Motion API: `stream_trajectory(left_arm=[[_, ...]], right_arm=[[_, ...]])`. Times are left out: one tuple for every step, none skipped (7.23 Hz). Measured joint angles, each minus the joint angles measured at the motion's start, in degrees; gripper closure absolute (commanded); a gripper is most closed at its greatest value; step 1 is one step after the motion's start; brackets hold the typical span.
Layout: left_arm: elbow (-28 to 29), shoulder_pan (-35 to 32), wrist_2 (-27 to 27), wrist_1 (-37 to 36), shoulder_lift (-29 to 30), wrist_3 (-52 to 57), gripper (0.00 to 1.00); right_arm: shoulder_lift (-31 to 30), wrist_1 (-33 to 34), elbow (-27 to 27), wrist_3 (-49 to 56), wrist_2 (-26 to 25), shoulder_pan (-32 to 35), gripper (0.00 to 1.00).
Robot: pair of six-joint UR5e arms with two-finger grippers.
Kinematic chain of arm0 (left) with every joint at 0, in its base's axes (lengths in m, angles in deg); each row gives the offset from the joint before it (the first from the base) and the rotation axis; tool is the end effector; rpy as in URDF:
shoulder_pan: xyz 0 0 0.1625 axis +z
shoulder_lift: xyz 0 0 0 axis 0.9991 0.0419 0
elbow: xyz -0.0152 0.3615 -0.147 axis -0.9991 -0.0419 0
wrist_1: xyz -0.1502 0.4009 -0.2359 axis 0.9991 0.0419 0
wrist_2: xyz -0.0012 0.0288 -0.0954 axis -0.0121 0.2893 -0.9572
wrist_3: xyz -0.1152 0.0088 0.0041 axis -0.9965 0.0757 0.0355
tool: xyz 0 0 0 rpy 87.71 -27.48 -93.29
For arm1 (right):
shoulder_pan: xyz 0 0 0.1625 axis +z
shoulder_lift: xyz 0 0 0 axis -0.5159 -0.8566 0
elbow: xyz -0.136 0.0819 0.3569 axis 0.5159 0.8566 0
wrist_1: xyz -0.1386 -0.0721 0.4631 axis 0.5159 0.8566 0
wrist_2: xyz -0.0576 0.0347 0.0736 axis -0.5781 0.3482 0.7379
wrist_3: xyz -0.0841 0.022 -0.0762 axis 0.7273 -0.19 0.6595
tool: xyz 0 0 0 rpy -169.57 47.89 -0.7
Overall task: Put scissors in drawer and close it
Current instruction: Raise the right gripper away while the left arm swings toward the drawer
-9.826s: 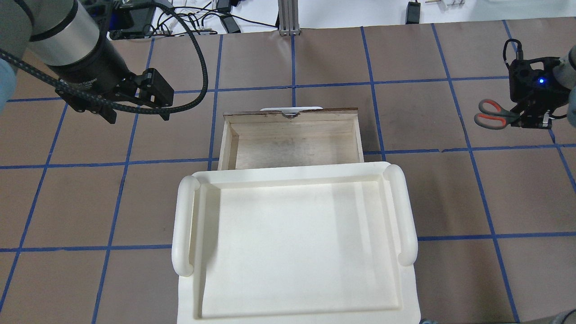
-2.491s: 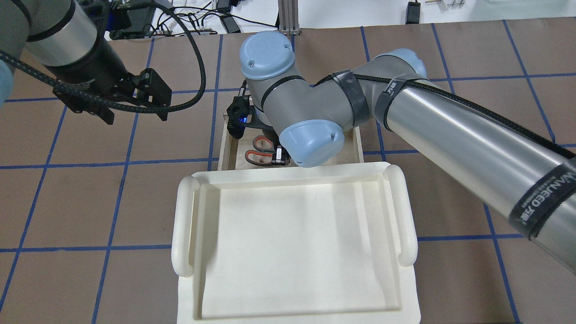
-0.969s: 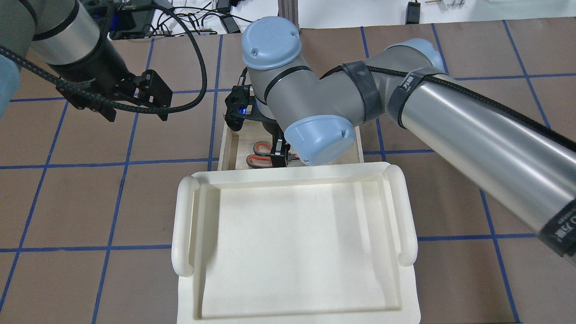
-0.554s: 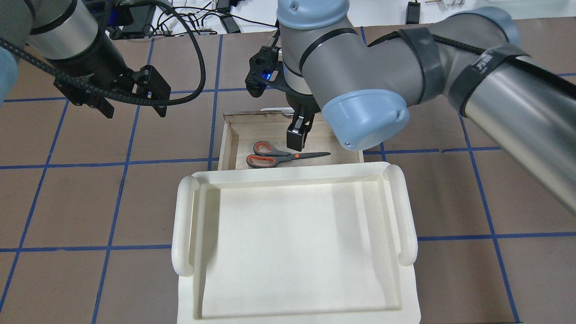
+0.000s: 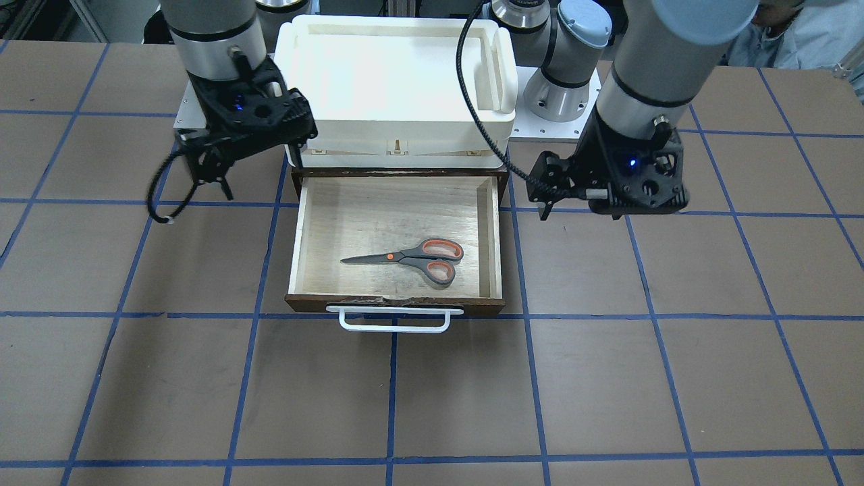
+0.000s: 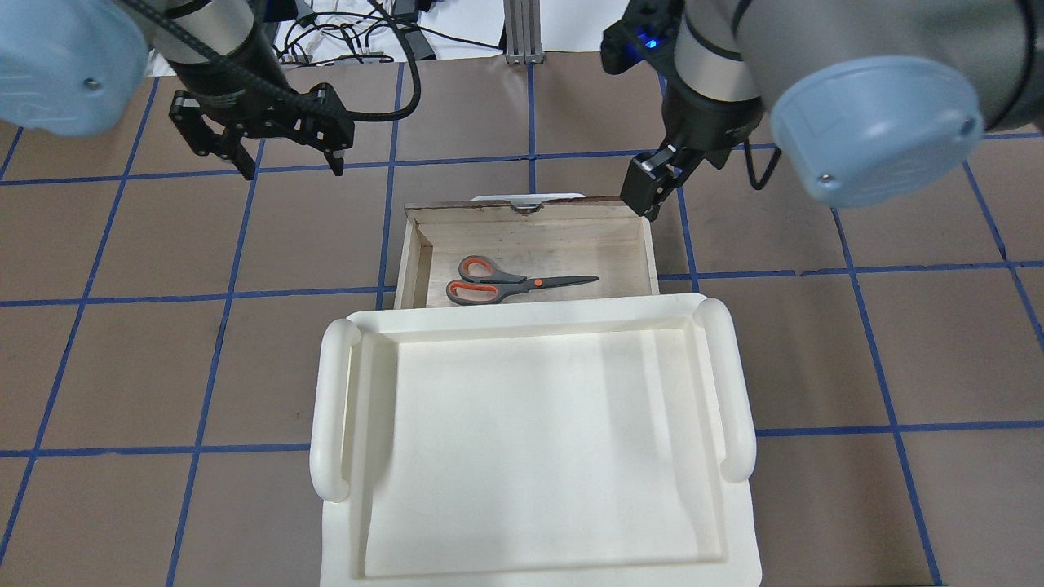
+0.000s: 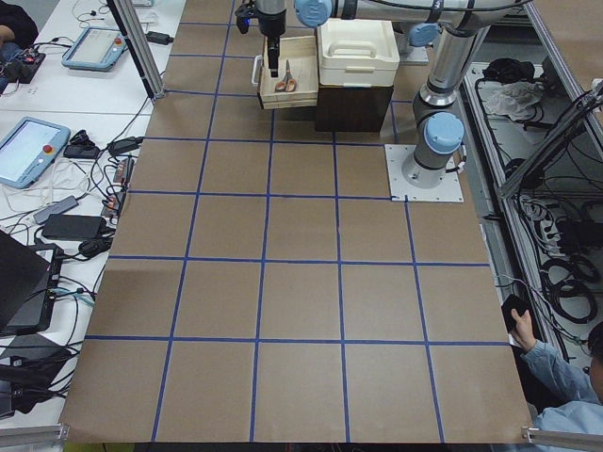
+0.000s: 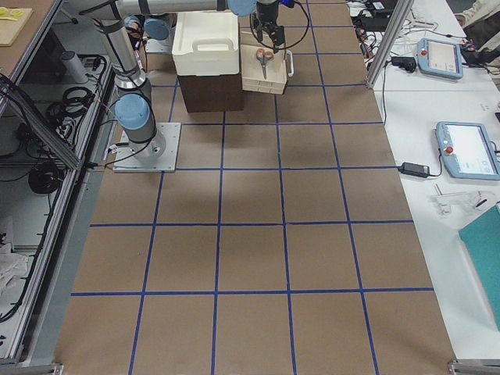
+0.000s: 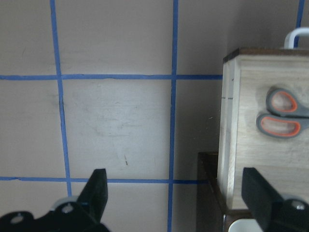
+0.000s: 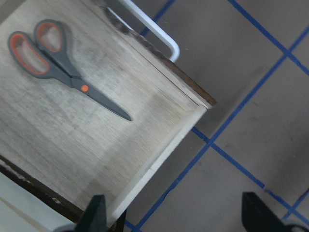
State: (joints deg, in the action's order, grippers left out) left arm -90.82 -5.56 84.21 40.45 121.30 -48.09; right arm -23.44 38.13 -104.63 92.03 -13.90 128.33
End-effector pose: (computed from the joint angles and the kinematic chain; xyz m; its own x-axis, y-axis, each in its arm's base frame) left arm -0.1654 -0.6251 0.4170 -0.9997 -0.0129 -0.0212 -0.0126 0.9998 -0.0119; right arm 0.2026 -0.5612 0.4361 -0.8696 -0.4906 0.0560 -0.4935 0.8676 -0.0616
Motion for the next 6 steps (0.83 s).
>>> stream_trajectory(left_arm=[[0.6, -2.0, -0.8, -4.6, 3.5, -1.8, 0.0], [1.0, -4.1, -1.9, -9.6, 7.0, -4.6, 0.0], [1.8, -6.4, -2.4, -13.2, 10.5, -8.8, 0.0], [3.4, -8.2, -2.4, -14.7, 13.7, -13.6, 0.0], [5.7, -9.7, -2.4, -15.3, 17.1, -17.9, 0.0], [8.1, -11.1, -2.3, -16.1, 20.3, -20.8, 0.0]], right_arm=[[-1.0, -1.4, -0.1, -4.7, 0.1, -3.1, 0.0], [-1.5, -2.2, -0.1, -9.9, 0.3, -5.1, 0.0], [-1.6, -2.7, -0.2, -15.0, 0.3, -6.1, 0.0], [-1.6, -3.0, -0.2, -18.5, 0.3, -7.0, 0.0], [-1.6, -3.2, -0.1, -20.8, 0.7, -8.4, 0.0], [-1.7, -3.4, -0.1, -22.3, 1.1, -9.7, 0.0]])
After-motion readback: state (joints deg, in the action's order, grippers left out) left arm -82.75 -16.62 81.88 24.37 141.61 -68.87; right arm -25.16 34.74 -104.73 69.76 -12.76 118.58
